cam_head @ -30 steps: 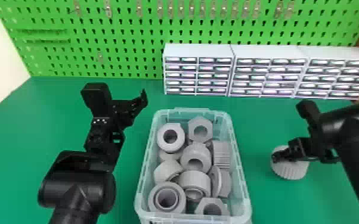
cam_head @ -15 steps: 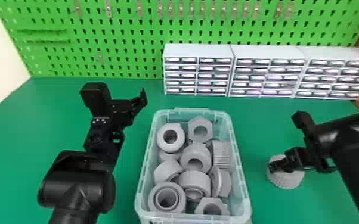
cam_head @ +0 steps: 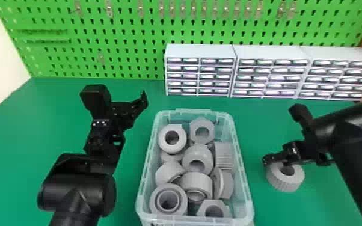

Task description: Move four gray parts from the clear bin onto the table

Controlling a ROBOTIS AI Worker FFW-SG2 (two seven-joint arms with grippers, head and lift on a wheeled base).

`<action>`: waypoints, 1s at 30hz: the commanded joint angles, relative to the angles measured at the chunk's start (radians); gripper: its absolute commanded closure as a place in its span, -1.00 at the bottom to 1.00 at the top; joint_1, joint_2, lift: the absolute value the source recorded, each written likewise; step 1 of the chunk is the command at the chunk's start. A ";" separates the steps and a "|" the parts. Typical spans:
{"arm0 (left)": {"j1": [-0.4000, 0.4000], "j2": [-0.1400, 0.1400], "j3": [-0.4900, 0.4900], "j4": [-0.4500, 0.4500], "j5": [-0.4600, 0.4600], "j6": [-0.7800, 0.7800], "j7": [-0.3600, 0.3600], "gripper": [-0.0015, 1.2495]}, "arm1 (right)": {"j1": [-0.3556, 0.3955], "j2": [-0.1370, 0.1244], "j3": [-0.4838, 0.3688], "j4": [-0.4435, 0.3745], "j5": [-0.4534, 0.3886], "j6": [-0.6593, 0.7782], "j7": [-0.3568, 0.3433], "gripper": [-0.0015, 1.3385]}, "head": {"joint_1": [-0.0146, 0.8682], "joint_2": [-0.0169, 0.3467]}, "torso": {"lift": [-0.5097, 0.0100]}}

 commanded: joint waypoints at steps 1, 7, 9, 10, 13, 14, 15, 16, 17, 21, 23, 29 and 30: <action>0.005 0.000 0.005 0.000 0.001 0.000 0.000 -0.77 | -0.002 0.001 0.005 -0.057 0.061 0.015 0.040 -0.51 | 0.60 -0.51 | 0.76; 0.007 0.000 0.005 0.000 0.001 0.000 0.000 -0.77 | -0.019 0.004 0.037 -0.106 0.113 0.026 0.103 -0.51 | 0.60 -0.51 | 0.76; 0.007 0.000 0.006 0.000 0.001 0.000 0.000 -0.77 | -0.025 0.004 0.048 -0.119 0.114 0.026 0.117 -0.51 | 0.60 -0.51 | 0.76; 0.005 0.000 0.006 0.000 0.001 0.000 0.000 -0.77 | -0.028 0.006 0.054 -0.126 0.120 0.026 0.125 -0.51 | 0.60 -0.51 | 0.76; 0.005 0.000 0.006 0.000 0.001 -0.002 0.000 -0.77 | -0.039 0.009 0.074 -0.152 0.136 0.031 0.148 -0.50 | 0.60 -0.51 | 0.76; 0.005 0.000 0.006 0.000 0.001 0.000 0.000 -0.77 | -0.042 0.010 0.078 -0.159 0.136 0.031 0.154 -0.50 | 0.60 -0.51 | 0.76; 0.005 0.000 0.006 0.000 0.001 0.000 0.000 -0.77 | -0.044 0.010 0.083 -0.166 0.136 0.031 0.158 -0.50 | 0.60 -0.51 | 0.76; 0.007 0.000 0.005 0.000 0.000 0.000 0.000 -0.77 | -0.048 0.010 0.089 -0.177 0.134 0.032 0.161 -0.50 | 0.60 -0.51 | 0.76; 0.007 0.000 0.006 0.000 0.000 0.000 0.000 -0.77 | -0.050 0.012 0.092 -0.186 0.134 0.032 0.163 -0.50 | 0.60 -0.51 | 0.76; 0.007 0.000 0.009 0.000 -0.002 0.000 0.000 -0.77 | -0.063 0.015 0.117 -0.205 0.114 0.031 0.164 -0.50 | 0.60 -0.51 | 0.76; 0.007 0.000 0.009 0.000 -0.002 0.000 0.000 -0.77 | -0.071 0.016 0.132 -0.211 0.105 0.032 0.164 -0.50 | 0.60 -0.51 | 0.76; 0.007 0.000 0.009 0.000 -0.002 -0.002 0.000 -0.77 | -0.097 0.019 0.184 -0.217 0.076 0.029 0.164 -0.50 | 0.60 -0.51 | 0.76; 0.007 0.000 0.009 0.000 -0.002 0.000 0.000 -0.77 | -0.102 0.021 0.192 -0.218 0.071 0.029 0.164 -0.50 | 0.60 -0.51 | 0.76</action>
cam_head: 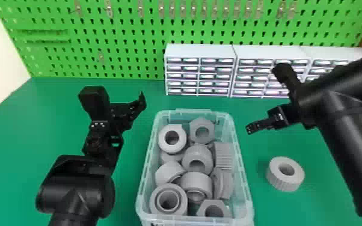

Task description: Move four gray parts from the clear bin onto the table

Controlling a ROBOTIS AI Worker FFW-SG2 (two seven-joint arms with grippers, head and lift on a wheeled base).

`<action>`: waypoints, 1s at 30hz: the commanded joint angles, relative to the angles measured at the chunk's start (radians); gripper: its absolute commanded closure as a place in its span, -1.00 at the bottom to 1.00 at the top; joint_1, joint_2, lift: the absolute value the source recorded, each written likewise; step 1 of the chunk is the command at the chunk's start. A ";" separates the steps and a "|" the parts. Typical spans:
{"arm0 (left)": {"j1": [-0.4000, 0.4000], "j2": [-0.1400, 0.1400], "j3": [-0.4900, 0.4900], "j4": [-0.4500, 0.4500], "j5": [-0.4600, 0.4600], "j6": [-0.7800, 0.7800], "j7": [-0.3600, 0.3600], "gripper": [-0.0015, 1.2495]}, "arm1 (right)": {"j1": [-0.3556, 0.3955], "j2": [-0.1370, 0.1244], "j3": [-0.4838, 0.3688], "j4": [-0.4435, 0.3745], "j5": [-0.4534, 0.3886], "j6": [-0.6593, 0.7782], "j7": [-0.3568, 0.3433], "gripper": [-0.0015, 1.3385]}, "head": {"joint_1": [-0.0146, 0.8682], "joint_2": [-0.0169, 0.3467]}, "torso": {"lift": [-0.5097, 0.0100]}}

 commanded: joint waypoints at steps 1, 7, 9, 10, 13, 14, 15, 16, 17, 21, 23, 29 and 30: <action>0.000 0.000 0.000 0.000 0.000 0.000 0.000 -0.77 | -0.021 0.005 0.042 -0.004 -0.021 -0.003 0.000 -0.50 | 0.60 -0.51 | 0.76; 0.000 0.000 -0.001 0.000 -0.002 -0.001 0.000 -0.77 | -0.045 0.011 0.085 -0.004 -0.044 -0.032 -0.002 -0.50 | 0.60 -0.51 | 0.76; -0.001 0.000 -0.001 0.000 -0.002 0.000 0.000 -0.77 | -0.048 0.014 0.095 -0.004 -0.047 -0.046 -0.002 -0.50 | 0.60 -0.51 | 0.76; -0.001 0.000 -0.003 0.000 -0.002 -0.001 0.000 -0.77 | -0.050 0.014 0.096 -0.004 -0.048 -0.052 -0.002 -0.50 | 0.60 -0.51 | 0.76; -0.003 0.000 -0.004 0.000 -0.003 0.000 0.000 -0.77 | -0.051 0.017 0.099 -0.004 -0.050 -0.075 -0.003 -0.50 | 0.60 -0.51 | 0.76; -0.003 0.000 -0.006 0.000 -0.003 0.000 0.000 -0.77 | -0.051 0.018 0.099 -0.004 -0.056 -0.083 -0.005 -0.50 | 0.60 -0.51 | 0.76; -0.003 0.000 -0.007 0.000 -0.005 0.000 0.000 -0.77 | -0.051 0.018 0.098 -0.004 -0.070 -0.089 -0.017 -0.50 | 0.60 -0.51 | 0.76; -0.003 0.000 -0.007 0.000 -0.005 0.000 0.000 -0.77 | -0.051 0.020 0.098 -0.004 -0.093 -0.090 -0.037 -0.50 | 0.60 -0.51 | 0.76; -0.003 0.000 -0.007 0.000 -0.005 0.000 0.000 -0.77 | -0.051 0.018 0.096 -0.004 -0.128 -0.092 -0.066 -0.50 | 0.60 -0.51 | 0.76; -0.008 0.000 -0.010 0.000 -0.005 0.000 0.003 -0.77 | -0.058 0.026 0.095 0.010 -0.188 -0.093 -0.132 -0.50 | 0.60 -0.51 | 0.76; -0.008 0.000 -0.012 0.000 -0.005 0.000 0.005 -0.77 | -0.067 0.029 0.101 0.025 -0.234 -0.109 -0.176 -0.50 | 0.60 -0.51 | 0.76; -0.009 0.000 -0.013 0.000 -0.006 0.000 0.006 -0.77 | -0.093 0.038 0.141 0.076 -0.370 -0.167 -0.293 -0.50 | 0.60 -0.51 | 0.76; -0.009 0.000 -0.013 0.000 -0.006 -0.001 0.006 -0.77 | -0.097 0.040 0.148 0.086 -0.386 -0.178 -0.305 -0.50 | 0.60 -0.51 | 0.76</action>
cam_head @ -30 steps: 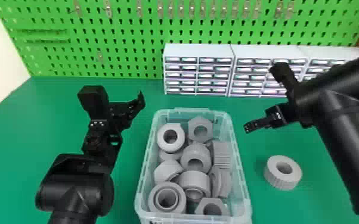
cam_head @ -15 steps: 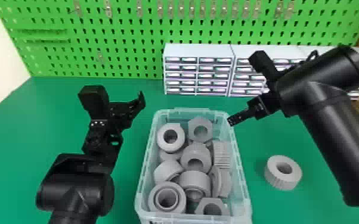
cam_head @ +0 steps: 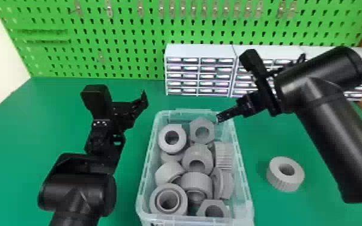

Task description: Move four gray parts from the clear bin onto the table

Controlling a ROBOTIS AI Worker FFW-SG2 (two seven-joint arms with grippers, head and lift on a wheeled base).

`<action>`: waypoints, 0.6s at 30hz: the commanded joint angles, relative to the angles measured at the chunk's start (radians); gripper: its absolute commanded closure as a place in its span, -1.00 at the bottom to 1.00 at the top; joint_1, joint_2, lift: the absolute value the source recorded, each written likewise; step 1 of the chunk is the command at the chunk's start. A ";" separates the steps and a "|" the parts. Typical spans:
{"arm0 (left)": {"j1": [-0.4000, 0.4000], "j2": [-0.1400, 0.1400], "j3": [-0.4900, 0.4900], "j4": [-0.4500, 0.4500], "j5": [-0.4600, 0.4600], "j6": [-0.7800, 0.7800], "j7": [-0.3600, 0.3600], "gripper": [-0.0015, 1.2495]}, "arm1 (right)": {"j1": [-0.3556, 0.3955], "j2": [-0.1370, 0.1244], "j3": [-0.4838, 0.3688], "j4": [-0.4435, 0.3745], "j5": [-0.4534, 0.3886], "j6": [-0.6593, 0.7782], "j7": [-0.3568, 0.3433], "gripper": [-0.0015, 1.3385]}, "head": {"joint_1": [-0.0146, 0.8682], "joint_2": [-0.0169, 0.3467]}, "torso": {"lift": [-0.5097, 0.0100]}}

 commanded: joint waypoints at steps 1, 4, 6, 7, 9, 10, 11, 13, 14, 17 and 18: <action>-0.001 0.000 -0.001 0.002 -0.001 0.000 0.002 -0.77 | -0.022 0.006 0.042 0.047 -0.091 -0.048 -0.047 -0.50 | 0.60 -0.51 | 0.76; -0.001 0.000 0.000 0.002 -0.006 0.000 0.002 -0.77 | -0.035 0.008 0.079 0.076 -0.140 -0.084 -0.083 -0.50 | 0.60 -0.51 | 0.76; -0.001 0.000 0.000 0.002 -0.006 0.000 0.003 -0.77 | -0.045 0.008 0.111 0.093 -0.168 -0.090 -0.095 -0.50 | 0.60 -0.51 | 0.76; -0.001 0.000 0.000 0.002 -0.006 0.000 0.003 -0.77 | -0.048 0.008 0.126 0.097 -0.178 -0.091 -0.101 -0.50 | 0.60 -0.51 | 0.76; -0.001 0.000 0.000 0.002 -0.006 0.000 0.003 -0.77 | -0.056 0.008 0.159 0.110 -0.203 -0.110 -0.110 -0.50 | 0.60 -0.51 | 0.76; -0.001 0.000 0.000 0.002 -0.006 0.000 0.003 -0.77 | -0.058 0.008 0.169 0.113 -0.215 -0.117 -0.115 -0.50 | 0.60 -0.51 | 0.76; -0.001 0.000 0.000 0.002 -0.006 0.000 0.003 -0.77 | -0.059 0.009 0.178 0.116 -0.226 -0.124 -0.121 -0.50 | 0.60 -0.51 | 0.76; -0.001 0.000 -0.001 0.002 -0.006 0.000 0.003 -0.77 | -0.061 0.009 0.200 0.119 -0.246 -0.139 -0.130 -0.50 | 0.60 -0.51 | 0.76; -0.001 0.000 0.000 0.002 -0.006 0.000 0.003 -0.77 | -0.061 0.009 0.211 0.119 -0.252 -0.145 -0.135 -0.50 | 0.60 -0.51 | 0.76; -0.001 0.000 0.000 0.002 -0.006 0.000 0.003 -0.77 | -0.062 0.009 0.235 0.120 -0.266 -0.151 -0.144 -0.50 | 0.60 -0.51 | 0.76; -0.001 0.000 0.002 0.002 -0.006 0.000 0.003 -0.77 | -0.064 0.009 0.241 0.122 -0.269 -0.154 -0.147 -0.50 | 0.60 -0.51 | 0.76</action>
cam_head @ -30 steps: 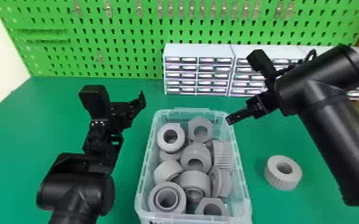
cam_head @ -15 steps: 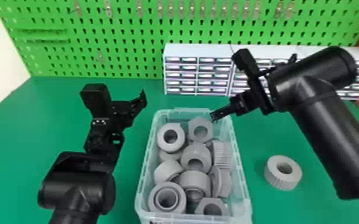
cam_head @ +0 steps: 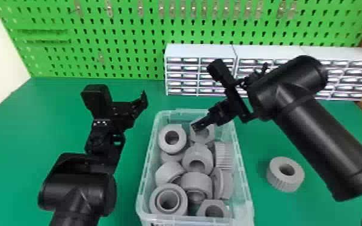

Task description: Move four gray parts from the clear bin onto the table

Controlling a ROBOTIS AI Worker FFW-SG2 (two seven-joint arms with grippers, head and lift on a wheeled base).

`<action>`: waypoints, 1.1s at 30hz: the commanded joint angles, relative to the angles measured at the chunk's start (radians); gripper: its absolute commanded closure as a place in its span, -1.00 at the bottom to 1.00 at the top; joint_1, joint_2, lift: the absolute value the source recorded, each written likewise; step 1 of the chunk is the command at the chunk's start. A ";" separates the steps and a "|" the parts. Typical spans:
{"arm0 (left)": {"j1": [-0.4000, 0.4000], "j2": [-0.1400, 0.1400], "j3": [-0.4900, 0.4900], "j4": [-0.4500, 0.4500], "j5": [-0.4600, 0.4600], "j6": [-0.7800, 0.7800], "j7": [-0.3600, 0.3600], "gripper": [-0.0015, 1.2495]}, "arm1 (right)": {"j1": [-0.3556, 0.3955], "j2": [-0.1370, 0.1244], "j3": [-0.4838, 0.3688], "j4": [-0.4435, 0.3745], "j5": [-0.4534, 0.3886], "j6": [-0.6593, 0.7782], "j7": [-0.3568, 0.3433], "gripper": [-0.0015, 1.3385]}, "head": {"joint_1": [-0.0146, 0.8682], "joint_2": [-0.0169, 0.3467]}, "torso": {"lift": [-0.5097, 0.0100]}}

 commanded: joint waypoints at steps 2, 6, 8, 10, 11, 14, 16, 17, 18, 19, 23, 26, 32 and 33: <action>0.000 0.000 0.002 0.000 0.000 0.000 0.000 -0.77 | -0.002 0.000 0.048 0.010 -0.026 -0.023 -0.009 -0.50 | 0.60 -0.51 | 0.76; 0.000 0.000 0.003 0.000 0.002 0.000 0.000 -0.77 | -0.002 -0.001 0.075 0.022 -0.033 -0.029 -0.009 -0.50 | 0.60 -0.51 | 0.76; 0.000 0.000 0.003 0.000 0.002 0.000 0.000 -0.77 | -0.002 -0.001 0.089 0.030 -0.036 -0.034 -0.009 -0.50 | 0.60 -0.51 | 0.76; 0.000 0.000 0.005 0.000 0.002 0.000 0.000 -0.77 | 0.000 -0.003 0.100 0.038 -0.040 -0.041 -0.009 -0.50 | 0.60 -0.51 | 0.76; 0.000 0.000 0.005 0.000 0.002 0.000 0.000 -0.77 | -0.002 -0.003 0.107 0.039 -0.045 -0.046 -0.009 -0.50 | 0.60 -0.51 | 0.76; 0.000 0.000 0.005 0.000 0.003 0.000 0.000 -0.77 | 0.000 -0.003 0.121 0.044 -0.046 -0.052 -0.009 -0.50 | 0.60 -0.51 | 0.76; 0.000 0.000 0.005 0.000 0.002 -0.002 0.000 -0.77 | 0.000 -0.003 0.129 0.048 -0.048 -0.052 -0.009 -0.50 | 0.60 -0.51 | 0.76; 0.000 0.000 0.006 0.000 0.003 0.000 0.000 -0.77 | 0.000 -0.003 0.131 0.051 -0.048 -0.052 -0.009 -0.50 | 0.60 -0.51 | 0.76; 0.000 0.000 0.008 0.000 0.003 0.000 0.000 -0.77 | 0.000 -0.003 0.132 0.053 -0.049 -0.052 -0.009 -0.50 | 0.60 -0.51 | 0.76; 0.002 0.000 0.008 0.000 0.003 -0.002 0.000 -0.77 | 0.000 -0.003 0.135 0.054 -0.053 -0.052 -0.009 -0.50 | 0.60 -0.51 | 0.76; 0.002 0.000 0.008 0.000 0.003 -0.002 0.000 -0.77 | 0.001 -0.005 0.146 0.062 -0.059 -0.054 -0.009 -0.50 | 0.60 -0.51 | 0.76; 0.000 0.000 0.009 0.000 0.003 -0.002 0.000 -0.77 | 0.001 -0.005 0.154 0.070 -0.066 -0.060 -0.009 -0.50 | 0.60 -0.51 | 0.76; 0.000 0.000 0.011 0.000 0.005 -0.002 0.000 -0.77 | 0.001 -0.003 0.169 0.085 -0.079 -0.068 -0.009 -0.50 | 0.60 -0.51 | 0.76; 0.000 0.000 0.011 0.000 0.005 -0.002 0.000 -0.77 | 0.001 -0.003 0.172 0.088 -0.082 -0.068 -0.009 -0.50 | 0.60 -0.51 | 0.76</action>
